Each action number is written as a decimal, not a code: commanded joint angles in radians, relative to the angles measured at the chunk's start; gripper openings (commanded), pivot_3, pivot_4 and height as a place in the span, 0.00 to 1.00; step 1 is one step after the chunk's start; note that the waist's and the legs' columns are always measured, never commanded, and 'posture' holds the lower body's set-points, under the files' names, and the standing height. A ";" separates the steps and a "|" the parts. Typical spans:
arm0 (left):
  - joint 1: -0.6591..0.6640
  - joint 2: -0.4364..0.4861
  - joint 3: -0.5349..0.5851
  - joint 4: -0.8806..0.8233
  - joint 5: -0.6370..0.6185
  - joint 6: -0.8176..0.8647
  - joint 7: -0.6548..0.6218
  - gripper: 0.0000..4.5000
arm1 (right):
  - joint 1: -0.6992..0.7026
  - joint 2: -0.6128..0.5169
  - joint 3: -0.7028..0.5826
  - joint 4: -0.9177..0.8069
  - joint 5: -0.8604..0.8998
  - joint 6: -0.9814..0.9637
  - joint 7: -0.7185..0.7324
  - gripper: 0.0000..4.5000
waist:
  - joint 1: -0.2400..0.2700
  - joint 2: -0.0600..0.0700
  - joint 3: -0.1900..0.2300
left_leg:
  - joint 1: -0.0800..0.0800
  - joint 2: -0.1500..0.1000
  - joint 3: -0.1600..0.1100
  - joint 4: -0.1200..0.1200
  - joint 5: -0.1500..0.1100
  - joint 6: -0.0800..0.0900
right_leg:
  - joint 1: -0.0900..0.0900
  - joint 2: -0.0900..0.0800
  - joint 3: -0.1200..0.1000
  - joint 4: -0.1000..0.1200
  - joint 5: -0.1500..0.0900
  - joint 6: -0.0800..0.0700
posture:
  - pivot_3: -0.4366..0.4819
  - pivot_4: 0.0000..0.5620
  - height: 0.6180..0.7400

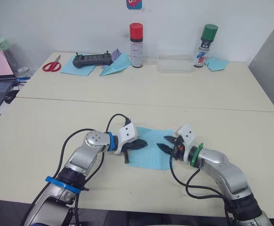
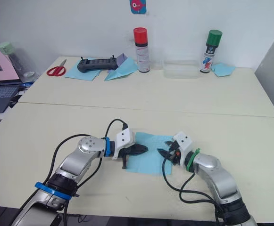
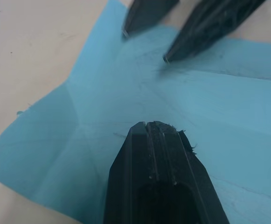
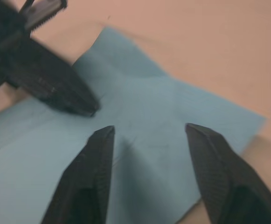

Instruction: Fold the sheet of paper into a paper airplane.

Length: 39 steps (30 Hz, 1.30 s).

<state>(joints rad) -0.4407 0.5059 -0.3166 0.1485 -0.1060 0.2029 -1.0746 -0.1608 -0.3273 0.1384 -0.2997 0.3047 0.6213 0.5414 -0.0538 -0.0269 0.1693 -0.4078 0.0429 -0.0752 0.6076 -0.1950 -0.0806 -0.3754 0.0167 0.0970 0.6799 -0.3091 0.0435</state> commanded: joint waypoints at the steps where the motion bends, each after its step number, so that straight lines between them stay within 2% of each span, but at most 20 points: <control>1: 0.028 0.004 -0.034 0.016 0.031 0.004 -0.009 0.00 | 0.008 0.012 -0.081 -0.057 0.039 0.027 -0.051 0.69 | 0.000 0.000 0.000 | 0.000 0.000 0.000 0.000 0.000 0.000 | 0.000 0.000 0.000 0.000 0.000 0.000 | 0.48 0.27 1.00; 5: 0.029 0.006 -0.038 0.016 0.027 0.003 -0.026 0.00 | 0.017 0.033 -0.135 -0.042 0.072 0.086 -0.092 0.69 | 0.000 0.000 0.000 | 0.000 0.000 0.000 0.000 0.000 0.000 | 0.000 0.000 0.000 0.000 0.000 0.000 | 0.48 0.27 1.00; 11: 0.011 0.001 -0.041 0.027 0.027 0.003 -0.035 0.00 | 0.002 0.033 -0.101 -0.027 0.070 0.098 -0.073 0.69 | -0.001 0.000 0.000 | 0.000 0.000 0.000 0.000 0.000 0.000 | -0.001 0.000 0.000 0.000 0.000 0.000 | 0.48 0.27 1.00; 14: 0.012 -0.001 -0.049 0.019 0.027 0.008 -0.043 0.00 | -0.010 0.038 -0.086 -0.012 0.067 0.080 -0.067 0.56 | -0.001 0.000 0.000 | 0.000 0.000 0.000 0.000 0.000 0.000 | -0.001 0.000 0.000 0.000 0.000 0.000 | 0.48 0.27 1.00; 21: 0.013 0.003 -0.048 0.023 0.039 -0.002 -0.044 0.00 | -0.029 -0.003 -0.031 0.003 0.019 0.008 -0.027 0.01 | -0.001 0.000 0.000 | -0.001 0.000 0.000 0.000 0.000 0.000 | -0.001 0.000 0.000 0.000 0.000 0.000 | 0.48 0.27 1.00; 28: 0.015 0.007 -0.045 0.027 0.041 0.000 -0.047 0.00 | -0.033 -0.079 0.071 0.002 -0.081 -0.145 0.049 0.01 | -0.001 0.000 0.000 | -0.001 0.000 0.000 0.000 0.000 0.000 | -0.001 0.000 0.000 0.000 0.000 0.000 | 0.48 0.27 1.00; 39: -0.007 -0.001 -0.045 0.052 0.047 -0.007 -0.048 0.00 | -0.036 -0.092 0.159 0.025 -0.126 -0.136 0.091 0.01 | -0.001 0.000 0.000 | -0.001 0.000 0.000 0.000 0.000 0.000 | -0.001 0.000 0.000 0.000 0.000 0.000 | 0.48 0.27 1.00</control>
<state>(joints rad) -0.4628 0.5063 -0.3235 0.1711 -0.0926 0.1859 -1.1156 -0.1834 -0.4128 0.2818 -0.2669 0.1885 0.4836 0.6127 -0.0544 -0.0266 0.1695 -0.4084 0.0428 -0.0750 0.6074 -0.1951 -0.0806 -0.3760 0.0168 0.0970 0.6798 -0.3095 0.0431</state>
